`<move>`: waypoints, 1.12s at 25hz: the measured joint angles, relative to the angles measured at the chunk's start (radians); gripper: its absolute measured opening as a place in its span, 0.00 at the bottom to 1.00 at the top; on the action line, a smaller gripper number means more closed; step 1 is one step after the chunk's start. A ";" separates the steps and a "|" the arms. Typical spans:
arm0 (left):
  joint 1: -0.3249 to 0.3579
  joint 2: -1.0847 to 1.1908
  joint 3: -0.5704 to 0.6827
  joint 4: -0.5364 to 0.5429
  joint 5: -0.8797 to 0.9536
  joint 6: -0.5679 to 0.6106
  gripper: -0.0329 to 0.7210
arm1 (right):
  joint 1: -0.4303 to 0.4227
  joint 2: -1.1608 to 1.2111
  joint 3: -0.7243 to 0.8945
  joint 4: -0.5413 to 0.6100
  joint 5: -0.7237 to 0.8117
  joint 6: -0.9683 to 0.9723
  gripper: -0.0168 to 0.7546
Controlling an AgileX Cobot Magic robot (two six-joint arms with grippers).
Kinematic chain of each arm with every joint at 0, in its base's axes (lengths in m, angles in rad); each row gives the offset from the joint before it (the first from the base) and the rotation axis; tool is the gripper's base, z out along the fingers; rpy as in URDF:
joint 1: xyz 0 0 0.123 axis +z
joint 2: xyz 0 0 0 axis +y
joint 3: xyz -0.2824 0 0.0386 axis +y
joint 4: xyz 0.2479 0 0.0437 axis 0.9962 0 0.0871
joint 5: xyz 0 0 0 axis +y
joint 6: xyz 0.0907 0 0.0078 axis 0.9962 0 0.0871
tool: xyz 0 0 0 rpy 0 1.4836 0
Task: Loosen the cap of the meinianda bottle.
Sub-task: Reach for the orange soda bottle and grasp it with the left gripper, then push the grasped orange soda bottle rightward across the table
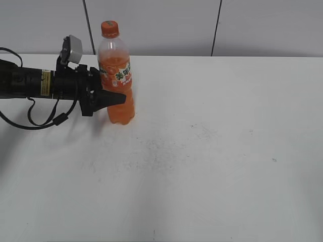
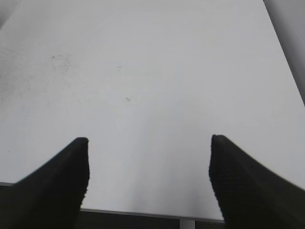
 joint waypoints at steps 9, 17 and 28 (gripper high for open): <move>-0.161 0.013 0.000 -0.074 0.017 0.001 0.58 | 0.000 0.157 -0.125 -0.002 0.021 0.000 0.78; -0.356 0.014 0.000 -0.143 0.085 0.004 0.58 | 0.000 0.514 -0.339 -0.003 0.022 -0.013 0.67; -0.469 0.014 0.000 -0.205 0.145 0.004 0.58 | 0.000 1.133 -0.711 0.132 0.078 -0.256 0.63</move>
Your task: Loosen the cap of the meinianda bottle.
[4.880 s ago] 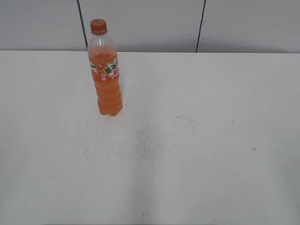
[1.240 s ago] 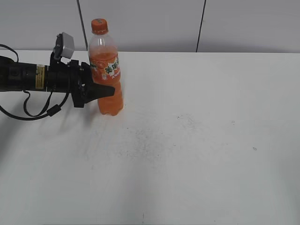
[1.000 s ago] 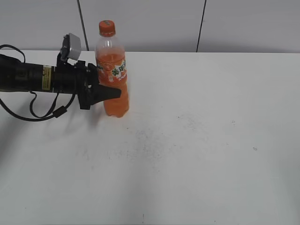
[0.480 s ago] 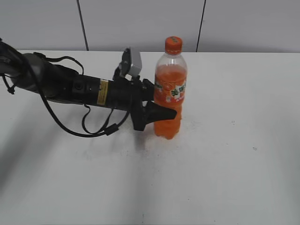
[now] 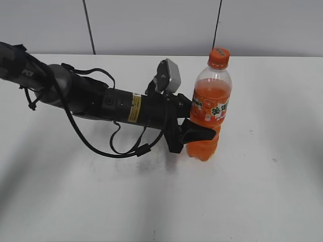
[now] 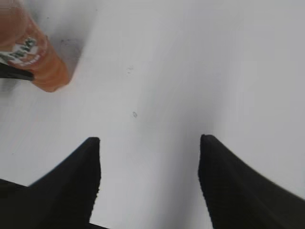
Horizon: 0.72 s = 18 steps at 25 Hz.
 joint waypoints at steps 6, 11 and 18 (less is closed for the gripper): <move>-0.022 0.000 0.000 -0.018 0.019 0.000 0.58 | 0.007 0.278 -0.238 0.155 0.107 0.001 0.60; -0.023 0.000 0.000 -0.019 0.020 0.000 0.58 | 0.165 0.398 -0.379 0.107 0.114 0.050 0.60; -0.023 0.000 0.000 -0.020 0.021 0.000 0.58 | 0.381 0.519 -0.446 0.017 0.116 0.152 0.60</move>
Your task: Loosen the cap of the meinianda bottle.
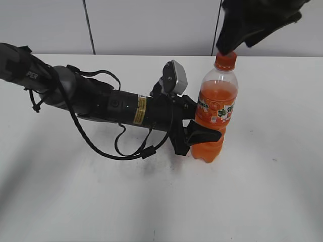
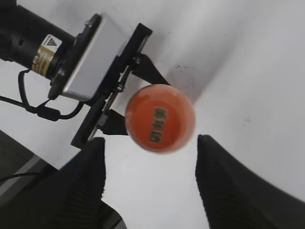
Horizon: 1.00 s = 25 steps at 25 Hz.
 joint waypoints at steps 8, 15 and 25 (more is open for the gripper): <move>0.000 0.000 0.000 0.000 0.001 0.000 0.58 | 0.012 0.071 -0.002 -0.013 0.003 0.014 0.60; 0.000 0.000 0.000 0.000 0.002 0.000 0.58 | 0.012 0.079 -0.002 -0.022 0.000 0.014 0.52; -0.002 -0.007 0.000 0.007 0.024 0.000 0.58 | 0.011 0.079 -0.003 -0.049 0.001 -0.508 0.38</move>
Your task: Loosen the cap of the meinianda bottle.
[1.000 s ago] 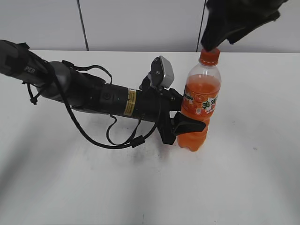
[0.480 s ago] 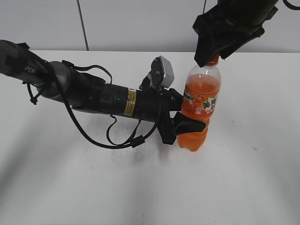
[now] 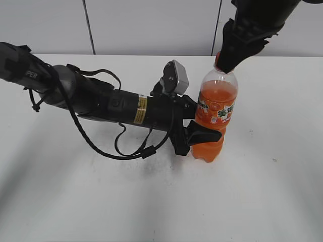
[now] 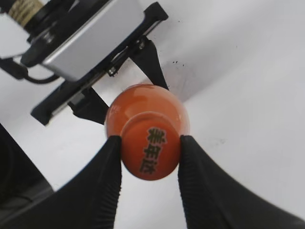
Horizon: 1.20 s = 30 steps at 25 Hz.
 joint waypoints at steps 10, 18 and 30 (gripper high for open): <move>-0.006 -0.002 0.000 -0.003 0.012 0.000 0.58 | 0.000 -0.001 -0.005 -0.047 0.002 -0.577 0.38; -0.006 -0.002 -0.001 -0.005 0.014 -0.004 0.58 | -0.001 -0.024 -0.005 -0.008 -0.041 -0.561 0.66; -0.006 -0.002 -0.001 -0.005 0.015 -0.005 0.58 | -0.001 -0.084 -0.005 0.004 -0.002 0.584 0.70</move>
